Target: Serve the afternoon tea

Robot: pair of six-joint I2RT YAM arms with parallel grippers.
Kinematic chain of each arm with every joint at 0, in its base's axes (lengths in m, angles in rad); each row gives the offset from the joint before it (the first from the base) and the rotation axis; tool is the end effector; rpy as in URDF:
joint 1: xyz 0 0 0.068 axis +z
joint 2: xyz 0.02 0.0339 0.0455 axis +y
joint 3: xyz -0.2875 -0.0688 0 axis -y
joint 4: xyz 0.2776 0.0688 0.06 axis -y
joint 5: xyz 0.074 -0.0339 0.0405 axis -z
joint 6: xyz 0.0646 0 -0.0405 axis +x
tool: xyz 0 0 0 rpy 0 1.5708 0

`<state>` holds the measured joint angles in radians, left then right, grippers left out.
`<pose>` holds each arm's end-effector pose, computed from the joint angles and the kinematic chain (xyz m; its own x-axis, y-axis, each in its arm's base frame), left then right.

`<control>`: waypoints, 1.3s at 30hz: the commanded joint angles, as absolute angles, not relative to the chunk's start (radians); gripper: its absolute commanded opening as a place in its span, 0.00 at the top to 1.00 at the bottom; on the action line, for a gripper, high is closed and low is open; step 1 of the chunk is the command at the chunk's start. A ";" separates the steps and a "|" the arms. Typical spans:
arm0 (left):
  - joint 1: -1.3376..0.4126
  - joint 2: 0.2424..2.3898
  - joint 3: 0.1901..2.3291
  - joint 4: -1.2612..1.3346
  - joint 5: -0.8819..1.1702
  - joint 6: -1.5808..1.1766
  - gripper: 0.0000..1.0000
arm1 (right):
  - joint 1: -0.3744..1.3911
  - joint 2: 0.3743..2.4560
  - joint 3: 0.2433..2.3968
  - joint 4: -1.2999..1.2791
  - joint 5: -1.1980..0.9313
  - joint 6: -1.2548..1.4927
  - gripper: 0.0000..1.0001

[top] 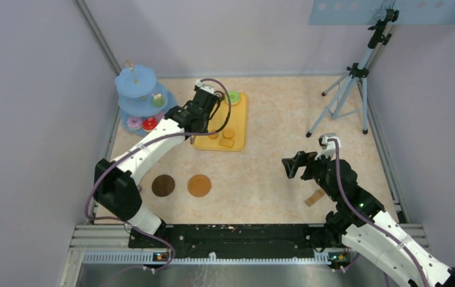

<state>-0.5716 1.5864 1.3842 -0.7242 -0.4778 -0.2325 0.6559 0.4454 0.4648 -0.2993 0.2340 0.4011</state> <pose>0.3419 -0.1846 0.2990 -0.7114 0.2143 -0.6693 0.0865 0.9718 0.2193 0.1426 0.0909 0.2649 -0.3642 0.1989 -0.9098 -0.2981 0.9006 0.3163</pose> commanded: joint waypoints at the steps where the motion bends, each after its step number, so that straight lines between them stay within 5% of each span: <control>1: -0.547 1.442 1.411 -0.769 -0.550 -0.217 0.61 | 0.650 0.441 0.485 -0.269 0.247 0.390 0.04; 15: -0.260 1.258 1.365 -0.819 -0.533 -0.168 0.63 | 0.650 0.454 0.473 -0.235 0.215 0.378 0.04; 39: -0.140 1.418 1.304 -0.626 -0.578 -0.267 0.67 | 0.650 0.437 0.476 -0.246 0.210 0.381 0.04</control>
<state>-0.1631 1.3937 1.3071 -0.7319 -0.5407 -0.2493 0.6559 0.4519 0.4648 -0.2760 0.2111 0.3927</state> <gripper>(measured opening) 0.379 0.965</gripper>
